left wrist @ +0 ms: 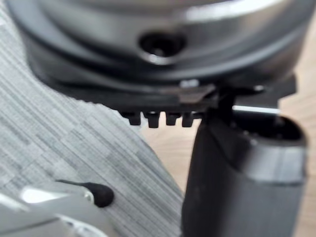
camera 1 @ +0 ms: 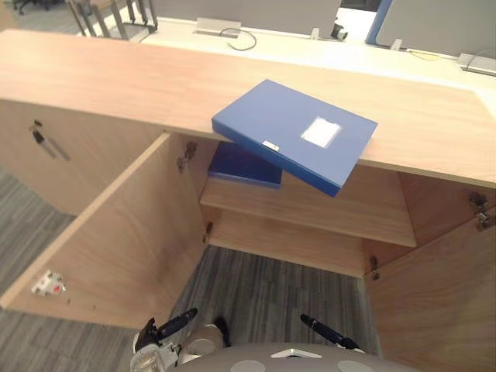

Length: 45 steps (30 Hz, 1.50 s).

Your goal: Walk over to the cabinet, pick up the folder, carry it to the office cabinet, place the folder inside the office cabinet, then close the office cabinet door

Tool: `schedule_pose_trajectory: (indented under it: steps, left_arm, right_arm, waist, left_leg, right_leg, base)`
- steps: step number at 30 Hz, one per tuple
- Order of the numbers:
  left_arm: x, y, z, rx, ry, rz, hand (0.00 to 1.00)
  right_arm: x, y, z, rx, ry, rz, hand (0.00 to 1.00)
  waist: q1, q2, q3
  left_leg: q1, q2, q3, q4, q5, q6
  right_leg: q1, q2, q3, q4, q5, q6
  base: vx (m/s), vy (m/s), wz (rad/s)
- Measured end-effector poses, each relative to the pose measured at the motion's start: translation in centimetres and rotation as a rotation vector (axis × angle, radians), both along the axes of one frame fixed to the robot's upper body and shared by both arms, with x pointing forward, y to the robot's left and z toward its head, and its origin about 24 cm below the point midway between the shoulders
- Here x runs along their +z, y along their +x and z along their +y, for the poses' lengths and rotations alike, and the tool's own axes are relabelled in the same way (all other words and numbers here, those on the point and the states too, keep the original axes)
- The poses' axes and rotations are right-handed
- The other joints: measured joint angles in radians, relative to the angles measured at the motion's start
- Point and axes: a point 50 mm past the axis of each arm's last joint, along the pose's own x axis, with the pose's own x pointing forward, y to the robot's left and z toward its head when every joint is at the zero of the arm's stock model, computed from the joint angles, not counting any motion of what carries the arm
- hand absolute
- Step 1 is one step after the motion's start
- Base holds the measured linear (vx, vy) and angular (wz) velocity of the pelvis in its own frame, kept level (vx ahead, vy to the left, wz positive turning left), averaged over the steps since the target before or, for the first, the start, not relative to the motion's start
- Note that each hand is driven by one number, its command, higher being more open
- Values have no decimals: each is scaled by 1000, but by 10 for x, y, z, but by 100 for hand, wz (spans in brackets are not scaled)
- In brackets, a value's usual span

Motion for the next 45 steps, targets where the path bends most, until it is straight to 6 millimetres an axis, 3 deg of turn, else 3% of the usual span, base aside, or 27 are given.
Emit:
schedule_pose_trajectory:
  steps: [1, 4, 5, 6, 7, 8, 9, 10, 11, 12, 13, 14, 15, 16, 18, 19, 21, 23, 28, 32, 35, 39, 42, 45]
  left_arm:
    - [0, 0, -1, -10, -2, 2, 100]
    - [-3, -5, -11, -52, -21, 22, 100]
    - [-4, -4, -15, -69, -28, 23, 100]
    - [-4, -5, -16, -75, -29, 25, 100]
    - [-4, -7, -15, -91, -25, 36, 100]
    - [-4, -7, -13, -95, -23, 42, 100]
    - [-4, -8, -12, -95, -23, 53, 100]
    - [-5, -9, -12, -98, -24, 57, 100]
    - [-5, -8, -13, -103, -25, 58, 100]
    - [-5, -7, -15, -122, -26, 58, 100]
    - [-5, -6, -16, -137, -26, 59, 100]
    - [-4, -4, -13, -146, -18, 52, 100]
    - [-2, -1, -8, -154, -1, 44, 100]
    - [-3, -1, -10, -152, -1, 47, 100]
    - [-5, -4, -21, -108, -21, 51, 100]
    - [-6, -7, -22, -75, -28, 51, 100]
    - [-6, -10, -21, -67, -24, 57, 100]
    - [-5, -11, -15, -60, -3, 53, 100]
    - [7, 10, -10, -75, 94, -33, 100]
    - [55, 64, -30, -163, 207, -368, 100]
    - [88, 89, -40, -180, 314, -545, 100]
    - [107, 94, -39, -170, 434, -605, 100]
    - [123, 94, -47, -299, 588, -648, 100]
    - [152, 104, -58, -460, 776, -772, 100]
  right_arm:
    - [0, -1, -3, 9, -12, 2, 100]
    - [4, 1, -21, 38, -56, -15, 100]
    - [6, 4, -27, 41, -74, -29, 100]
    - [8, 8, -32, 44, -88, -42, 100]
    - [10, 16, -33, 51, -96, -66, 100]
    - [11, 19, -34, 53, -98, -73, 100]
    - [12, 23, -34, 56, -101, -79, 100]
    - [12, 25, -33, 55, -102, -83, 100]
    - [12, 25, -33, 55, -102, -84, 100]
    - [13, 28, -33, 58, -105, -90, 100]
    - [13, 31, -31, 82, -104, -95, 100]
    - [12, 32, -27, 98, -92, -93, 100]
    - [11, 30, -22, 105, -79, -82, 100]
    - [9, 27, -20, 100, -72, -69, 100]
    - [9, 24, -22, 98, -84, -50, 100]
    - [8, 18, -25, 70, -83, -29, 100]
    - [7, 16, -23, 69, -79, -20, 100]
    - [5, 11, -18, 66, -63, -7, 100]
    - [3, 8, -12, 86, -64, 14, 100]
    - [4, 14, -6, 166, -95, 16, 100]
    - [4, 19, -1, 165, -106, 2, 100]
    - [5, 19, 0, 165, -122, 7, 100]
    - [5, 20, 1, 187, -139, 17, 100]
    - [4, 20, -1, 228, -154, 26, 100]
  waist:
    - [-1, -1, -6]
    - [-4, 51, -32]
    - [-11, 68, -34]
    - [-20, 68, -33]
    - [-33, 69, -24]
    - [-39, 70, -18]
    - [-47, 64, -13]
    - [-49, 67, -7]
    - [-48, 71, -2]
    - [-50, 81, 7]
    - [-52, 89, 13]
    - [-52, 70, 16]
    - [-47, 39, 21]
    - [-37, 51, 20]
    - [-39, 93, 23]
    - [-44, 102, 22]
    - [-44, 96, 21]
    - [-36, 70, 16]
    - [-27, 36, 8]
    - [-25, 17, 10]
    - [-25, 21, 9]
    - [-24, 23, 9]
    - [-17, 22, 8]
    - [-3, 27, 4]
  left_leg:
    - [14, -13, 6, -19, 1, 2]
    - [73, -57, 16, -110, -8, 2]
    - [95, -65, 16, -126, -18, 7]
    - [104, -66, 16, -126, -24, 8]
    - [123, -67, 16, -113, -33, 16]
    - [131, -64, 16, -103, -31, 28]
    - [155, -49, 14, -97, -34, 34]
    - [179, -28, 14, -95, -34, 34]
    - [190, -15, 14, -92, -34, 34]
    - [206, 12, 13, -83, -34, 33]
    - [208, 34, 6, -74, -39, 20]
    - [210, 26, -3, -75, -48, -5]
    - [223, 10, -18, -89, -60, -29]
    - [222, 20, -14, -107, -57, -40]
    - [217, 57, -17, -120, -54, -62]
    - [219, 70, -19, -124, -48, -72]
    - [222, 83, -18, -125, -50, -81]
    - [223, 101, -20, -125, -51, -96]
    - [222, 97, -56, -128, -55, -100]
    - [215, 66, -72, -133, -60, -91]
    - [219, 54, -72, -133, -68, -77]
    - [222, 40, -72, -133, -76, -65]
    - [221, 35, -84, -133, -77, -63]
    - [217, 35, -90, -133, -77, -63]
  right_leg:
    - [-3, -12, 1, 6, 0, 0]
    - [-103, -76, 23, 199, 1, -4]
    - [-158, -106, 29, 332, 6, -20]
    - [-188, -126, 25, 408, 10, -37]
    - [-245, -160, 6, 560, 25, -89]
    - [-267, -174, -15, 624, 30, -116]
    - [-302, -185, -66, 718, 4, -139]
    - [-323, -176, -138, 763, -63, -119]
    - [-331, -164, -164, 762, -94, -111]
    - [-343, -125, -195, 709, -141, -97]
    - [-350, -71, -192, 586, -153, -78]
    - [-360, -38, -176, 459, -90, -44]
    - [-350, -27, -162, 392, -98, -37]
    - [-318, 8, -142, 299, -119, -23]
    - [-240, 97, -158, 93, -66, -25]
    - [-198, 140, -166, -3, -30, -31]
    - [-170, 170, -168, -61, -6, -37]
    - [-150, 200, -169, -110, 7, -46]
    - [-138, 206, -169, -136, 11, -47]
    - [-139, 183, -171, -144, 23, -32]
    - [-137, 165, -169, -144, 29, -25]
    - [-133, 150, -170, -144, 32, -26]
    - [-130, 146, -176, -143, 32, -26]
    - [-131, 146, -180, -143, 32, -27]
  base:
    - [96, 85, -19]
    - [107, 92, -19]
    - [116, 80, -10]
    - [170, 63, 6]
    - [138, 1, 13]
    - [199, -39, 15]
    - [207, -86, 15]
    - [202, -102, 10]
    - [174, -125, 4]
    - [126, -136, 3]
    - [124, -180, 10]
    - [87, -174, 10]
    - [97, -215, -8]
    - [83, -229, -19]
    - [68, -201, -12]
    - [62, -155, -2]
    - [86, -163, -5]
    - [92, -105, -6]
    - [111, -1, -2]
    - [51, 101, 5]
    - [31, 109, -1]
    - [17, 92, 1]
    - [6, 45, 11]
    - [-10, 9, 5]
